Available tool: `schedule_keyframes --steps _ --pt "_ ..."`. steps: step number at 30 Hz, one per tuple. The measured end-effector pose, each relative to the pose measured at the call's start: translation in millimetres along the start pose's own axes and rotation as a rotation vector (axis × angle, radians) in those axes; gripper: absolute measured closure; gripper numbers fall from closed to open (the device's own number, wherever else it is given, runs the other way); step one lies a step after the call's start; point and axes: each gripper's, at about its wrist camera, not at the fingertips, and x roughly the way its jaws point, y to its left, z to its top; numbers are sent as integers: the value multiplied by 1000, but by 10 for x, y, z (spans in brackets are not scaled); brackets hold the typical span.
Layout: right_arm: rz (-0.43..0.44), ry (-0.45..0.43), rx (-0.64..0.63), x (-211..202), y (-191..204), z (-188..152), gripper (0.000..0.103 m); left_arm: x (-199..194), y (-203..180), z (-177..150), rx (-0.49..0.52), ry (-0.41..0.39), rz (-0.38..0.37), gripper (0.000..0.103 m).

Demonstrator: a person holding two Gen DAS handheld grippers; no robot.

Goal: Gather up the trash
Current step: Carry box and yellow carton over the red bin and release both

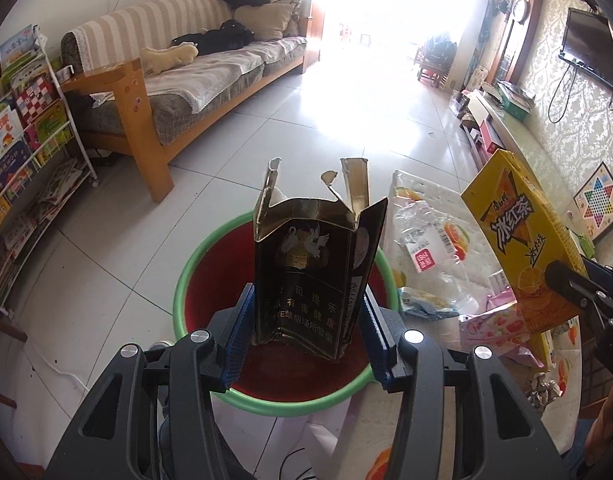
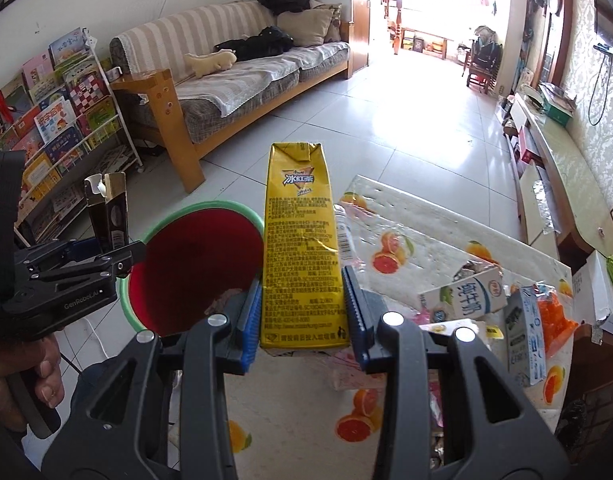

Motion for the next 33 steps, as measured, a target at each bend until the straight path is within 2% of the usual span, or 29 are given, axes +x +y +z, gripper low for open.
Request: schedule_keyframes --steps 5,16,18,20,21,33 --pt "34 18 -30 206 269 81 67 178 205 52 -22 22 8 55" --pt "58 51 -53 479 501 133 67 386 223 75 -37 42 3 53" --pt "60 55 -54 497 513 124 67 381 237 66 -44 39 3 43" --pt "62 57 -53 508 506 115 67 380 262 60 -52 35 8 12" --pt "61 59 -53 517 516 121 67 372 273 53 -57 30 12 7" --pt "90 75 -77 638 710 132 67 249 562 -86 -135 28 53 8"
